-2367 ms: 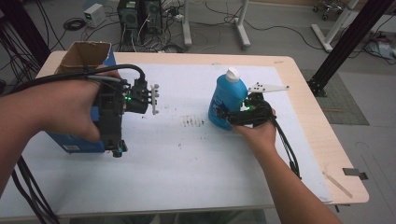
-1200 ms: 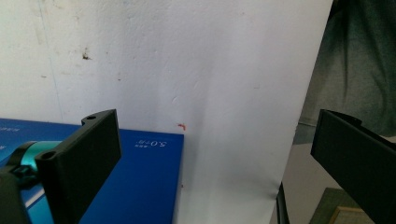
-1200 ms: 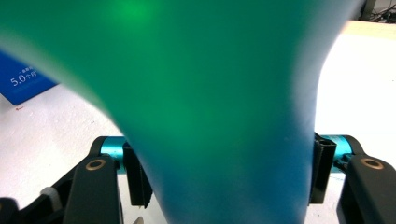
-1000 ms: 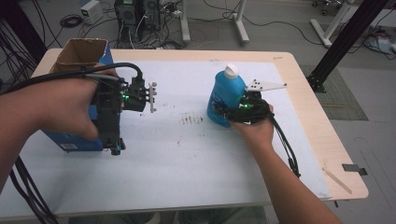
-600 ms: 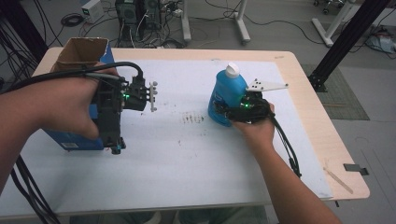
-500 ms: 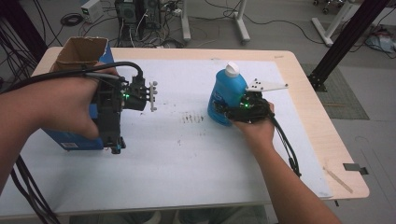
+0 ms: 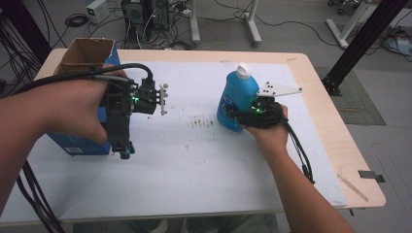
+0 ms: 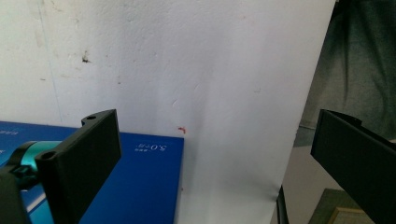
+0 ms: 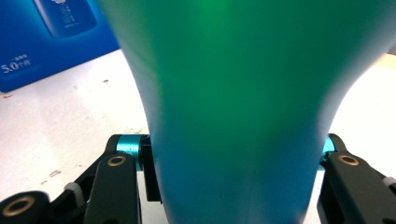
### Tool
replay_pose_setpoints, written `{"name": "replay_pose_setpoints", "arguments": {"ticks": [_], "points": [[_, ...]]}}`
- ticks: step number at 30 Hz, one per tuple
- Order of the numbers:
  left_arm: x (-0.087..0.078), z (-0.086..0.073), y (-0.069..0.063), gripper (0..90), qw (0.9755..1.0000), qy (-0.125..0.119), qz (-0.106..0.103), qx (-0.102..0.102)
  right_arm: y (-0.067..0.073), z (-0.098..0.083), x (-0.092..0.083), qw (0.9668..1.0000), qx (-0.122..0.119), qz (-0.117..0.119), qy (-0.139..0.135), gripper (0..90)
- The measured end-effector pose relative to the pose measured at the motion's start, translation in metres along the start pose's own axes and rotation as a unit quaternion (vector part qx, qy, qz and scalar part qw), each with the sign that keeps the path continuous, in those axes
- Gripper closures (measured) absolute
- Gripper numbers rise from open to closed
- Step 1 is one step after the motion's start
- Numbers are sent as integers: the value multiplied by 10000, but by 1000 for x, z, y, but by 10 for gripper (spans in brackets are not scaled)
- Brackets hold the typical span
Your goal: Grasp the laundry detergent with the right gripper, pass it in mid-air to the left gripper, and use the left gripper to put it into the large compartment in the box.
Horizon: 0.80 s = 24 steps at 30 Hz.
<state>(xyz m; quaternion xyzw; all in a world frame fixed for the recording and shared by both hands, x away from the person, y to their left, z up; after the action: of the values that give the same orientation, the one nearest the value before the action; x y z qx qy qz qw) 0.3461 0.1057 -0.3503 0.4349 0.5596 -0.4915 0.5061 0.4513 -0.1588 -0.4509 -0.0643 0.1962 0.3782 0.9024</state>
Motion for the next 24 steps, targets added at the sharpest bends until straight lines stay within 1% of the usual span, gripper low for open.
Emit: {"name": "replay_pose_setpoints", "arguments": {"ticks": [2,6,7,9,10,11,15,16,17,18,19,20,21,22,23,24], "points": [[-1,1,0,17,10000,-16,13,-11,2,2,-3,10000,-48,56,-13,450],[-4,3,0,17,10000,2,7,49,6,7,-12,9998,-97,197,31,448],[-6,5,0,17,10000,-34,14,39,8,8,-14,9997,-130,215,44,448],[-7,5,-1,17,10000,-38,25,30,13,11,-20,9992,-210,327,71,447],[-10,7,0,17,10000,-38,34,76,16,12,-22,9989,-250,393,75,447],[-10,7,0,17,10000,-38,34,76,16,12,-22,9989,-250,393,75,447],[-16,12,0,17,9999,-89,71,96,31,20,-32,9969,-419,657,107,446],[-19,14,-1,17,9998,-125,86,125,39,24,-36,9952,-529,813,106,446],[-19,14,-1,17,9998,-125,86,125,39,24,-36,9952,-529,813,106,446],[-24,17,-2,17,9997,-135,81,163,50,29,-40,9928,-677,977,131,445],[-24,17,-2,17,9997,-135,81,163,54,31,-42,9918,-718,1047,133,445],[-28,20,-3,17,9997,-162,109,171,60,33,-43,9903,-783,1137,146,445],[-28,20,-3,17,9997,-162,109,171,60,33,-43,9903,-783,1137,146,445],[-32,23,-3,17,9996,-162,125,210,72,36,-46,9865,-923,1343,172,445],[-32,23,-3,17,9996,-162,125,210,72,36,-46,9865,-923,1343,172,445],[-35,26,-5,17,9995,-176,124,232,81,38,-46,9833,-1039,1481,193,445]]}}
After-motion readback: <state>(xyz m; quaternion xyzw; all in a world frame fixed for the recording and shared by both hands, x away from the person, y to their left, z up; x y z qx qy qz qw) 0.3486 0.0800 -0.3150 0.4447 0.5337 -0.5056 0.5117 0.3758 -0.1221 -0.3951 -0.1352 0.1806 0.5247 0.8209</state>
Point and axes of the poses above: each handheld gripper's, and its own axes: x roughly forward along the jaws, z roughly out of its top, y roughly to its left, the point moved 7 cm from there along x, roughly forward along the jaws, and after that the axes turned 6 degrees about -z, right-handed, at the moved point
